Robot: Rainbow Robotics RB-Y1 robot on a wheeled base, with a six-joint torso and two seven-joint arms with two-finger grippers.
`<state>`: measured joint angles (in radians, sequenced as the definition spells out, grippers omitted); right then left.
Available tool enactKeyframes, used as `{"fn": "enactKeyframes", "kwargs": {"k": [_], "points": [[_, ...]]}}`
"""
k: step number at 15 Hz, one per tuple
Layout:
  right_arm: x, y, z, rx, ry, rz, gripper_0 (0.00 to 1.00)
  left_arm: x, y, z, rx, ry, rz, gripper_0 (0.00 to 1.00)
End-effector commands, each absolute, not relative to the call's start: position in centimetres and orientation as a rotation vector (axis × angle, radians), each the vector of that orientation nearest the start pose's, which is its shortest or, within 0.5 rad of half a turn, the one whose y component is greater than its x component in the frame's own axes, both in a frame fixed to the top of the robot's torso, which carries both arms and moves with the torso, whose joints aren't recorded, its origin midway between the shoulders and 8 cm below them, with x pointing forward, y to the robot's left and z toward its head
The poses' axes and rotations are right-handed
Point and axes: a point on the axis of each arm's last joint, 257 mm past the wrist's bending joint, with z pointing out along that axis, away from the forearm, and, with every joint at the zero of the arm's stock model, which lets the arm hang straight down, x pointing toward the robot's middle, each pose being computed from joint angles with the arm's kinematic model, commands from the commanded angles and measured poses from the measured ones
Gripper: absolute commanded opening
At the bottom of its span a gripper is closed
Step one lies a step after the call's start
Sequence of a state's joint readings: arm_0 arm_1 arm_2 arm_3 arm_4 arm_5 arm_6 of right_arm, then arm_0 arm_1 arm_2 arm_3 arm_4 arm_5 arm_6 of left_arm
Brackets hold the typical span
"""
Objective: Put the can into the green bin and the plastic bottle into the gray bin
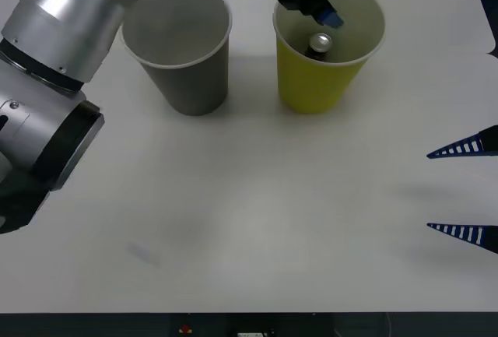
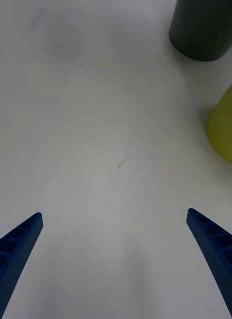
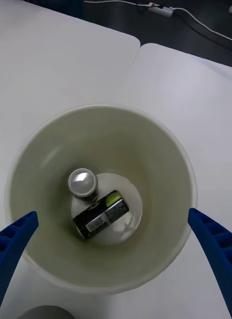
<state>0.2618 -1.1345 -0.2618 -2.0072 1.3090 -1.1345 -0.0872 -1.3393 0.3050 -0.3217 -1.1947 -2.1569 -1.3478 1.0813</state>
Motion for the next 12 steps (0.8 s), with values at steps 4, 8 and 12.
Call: {"fn": "enactKeyframes", "kwargs": {"k": [4,8,12], "points": [[34.1,-28.6,-16.7,-1.634,1.596,0.209,1.0,53.3,-2.9,1.3,1.462,1.628,-0.366,1.0],[34.1,-28.6,-16.7,-1.634,1.596,0.209,1.0,50.6,1.5,-0.3,1.507,1.508,-0.352,1.0],[34.1,-28.6,-16.7,-1.634,1.596,0.209,1.0,47.8,4.7,-2.1,1.512,1.453,-0.339,1.0]]}}
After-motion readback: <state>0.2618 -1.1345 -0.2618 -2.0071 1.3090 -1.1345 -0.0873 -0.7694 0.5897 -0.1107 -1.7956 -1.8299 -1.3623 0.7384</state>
